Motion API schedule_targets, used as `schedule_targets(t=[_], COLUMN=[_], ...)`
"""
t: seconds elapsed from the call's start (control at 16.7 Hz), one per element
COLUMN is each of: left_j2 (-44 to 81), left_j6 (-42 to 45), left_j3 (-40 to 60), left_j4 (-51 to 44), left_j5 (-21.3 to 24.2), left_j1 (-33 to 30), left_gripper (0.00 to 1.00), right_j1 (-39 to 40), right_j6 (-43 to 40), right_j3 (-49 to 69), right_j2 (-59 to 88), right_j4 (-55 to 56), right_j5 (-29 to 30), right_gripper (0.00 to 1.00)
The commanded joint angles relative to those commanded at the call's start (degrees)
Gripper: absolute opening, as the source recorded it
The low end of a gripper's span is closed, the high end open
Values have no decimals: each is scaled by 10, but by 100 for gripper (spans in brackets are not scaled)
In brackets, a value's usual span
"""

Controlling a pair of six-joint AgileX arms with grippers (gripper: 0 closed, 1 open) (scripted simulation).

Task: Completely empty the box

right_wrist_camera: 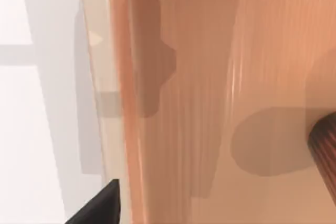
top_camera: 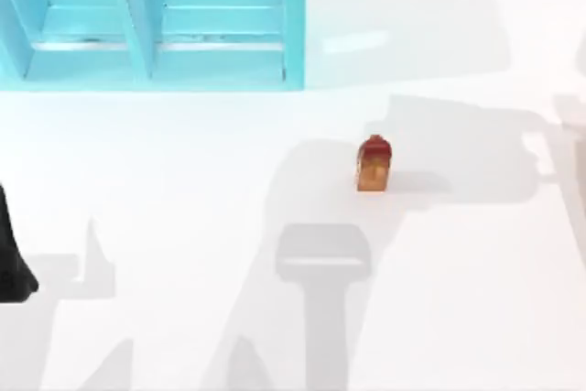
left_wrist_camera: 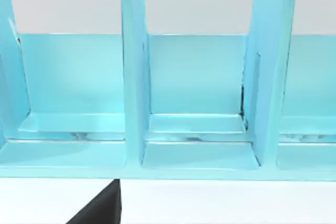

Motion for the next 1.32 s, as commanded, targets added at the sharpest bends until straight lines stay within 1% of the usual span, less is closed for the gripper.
schedule_targets(t=[0.18, 0.36, 0.72, 0.84, 1.2, 1.32], left_j2=[0, 0, 0, 0, 0, 0], left_j6=[0, 0, 0, 0, 0, 0], left_j3=[0, 0, 0, 0, 0, 0], left_j4=[0, 0, 0, 0, 0, 0], left_j5=[0, 0, 0, 0, 0, 0], left_j1=[0, 0, 0, 0, 0, 0], left_gripper=[100, 100, 100, 100, 100, 100], right_j1=[-90, -142, -149, -149, -149, -149], right_j6=[-100, -159, -167, -166, -165, -165], right_j3=[-47, -78, -83, -103, -239, -269], right_j2=[-47, -75, -77, -76, -63, -59], right_j4=[13, 21, 22, 43, 198, 230], right_j5=[-3, -6, -5, -6, -6, -6], right_gripper=[100, 100, 100, 100, 100, 100])
